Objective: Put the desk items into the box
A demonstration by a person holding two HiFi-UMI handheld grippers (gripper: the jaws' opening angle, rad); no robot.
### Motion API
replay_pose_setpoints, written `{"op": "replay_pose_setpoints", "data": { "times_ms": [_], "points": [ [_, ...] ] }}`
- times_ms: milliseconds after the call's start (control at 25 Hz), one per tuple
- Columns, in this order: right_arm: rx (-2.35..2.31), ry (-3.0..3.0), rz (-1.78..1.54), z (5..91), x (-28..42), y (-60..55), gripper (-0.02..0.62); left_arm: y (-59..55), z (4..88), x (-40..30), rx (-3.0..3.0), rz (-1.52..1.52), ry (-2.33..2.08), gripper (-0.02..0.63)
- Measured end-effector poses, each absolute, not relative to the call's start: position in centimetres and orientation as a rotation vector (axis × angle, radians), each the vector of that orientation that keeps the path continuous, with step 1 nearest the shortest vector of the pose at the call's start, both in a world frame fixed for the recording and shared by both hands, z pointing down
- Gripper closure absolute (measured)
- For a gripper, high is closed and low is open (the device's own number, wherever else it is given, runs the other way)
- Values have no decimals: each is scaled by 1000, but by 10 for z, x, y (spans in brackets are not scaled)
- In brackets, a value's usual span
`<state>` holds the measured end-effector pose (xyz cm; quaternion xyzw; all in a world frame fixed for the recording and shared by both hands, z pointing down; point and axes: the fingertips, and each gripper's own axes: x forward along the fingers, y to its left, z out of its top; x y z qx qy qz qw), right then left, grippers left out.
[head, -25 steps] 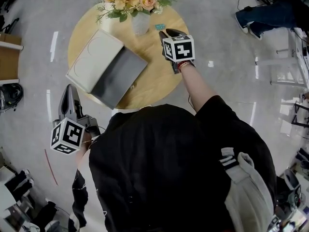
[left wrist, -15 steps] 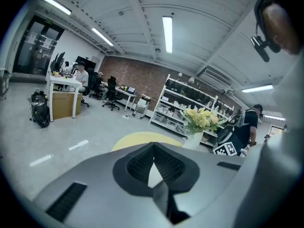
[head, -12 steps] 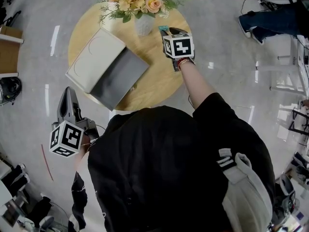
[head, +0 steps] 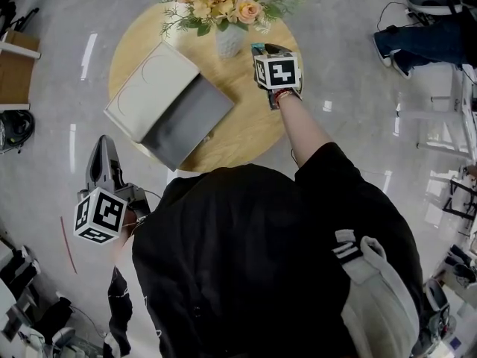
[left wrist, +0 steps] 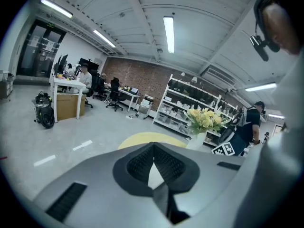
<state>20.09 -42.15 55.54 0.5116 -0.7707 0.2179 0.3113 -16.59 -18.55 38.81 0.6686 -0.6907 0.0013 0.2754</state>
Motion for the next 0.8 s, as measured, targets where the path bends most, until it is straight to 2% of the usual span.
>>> {"op": "replay_pose_setpoints", "data": {
  "times_ms": [280,480,800],
  "points": [
    [1354,-2027,576,559,195,-428,463,-184,385,-172,1792,-9,-1882,597],
    [1364,-1980,551,562,198,-428,497,-180,383,-178,1787,-20,-1904,597],
    [1376,-1958,520,561,202,-427,515,-173,377,-180,1779,-28,-1921,597]
  ]
}}
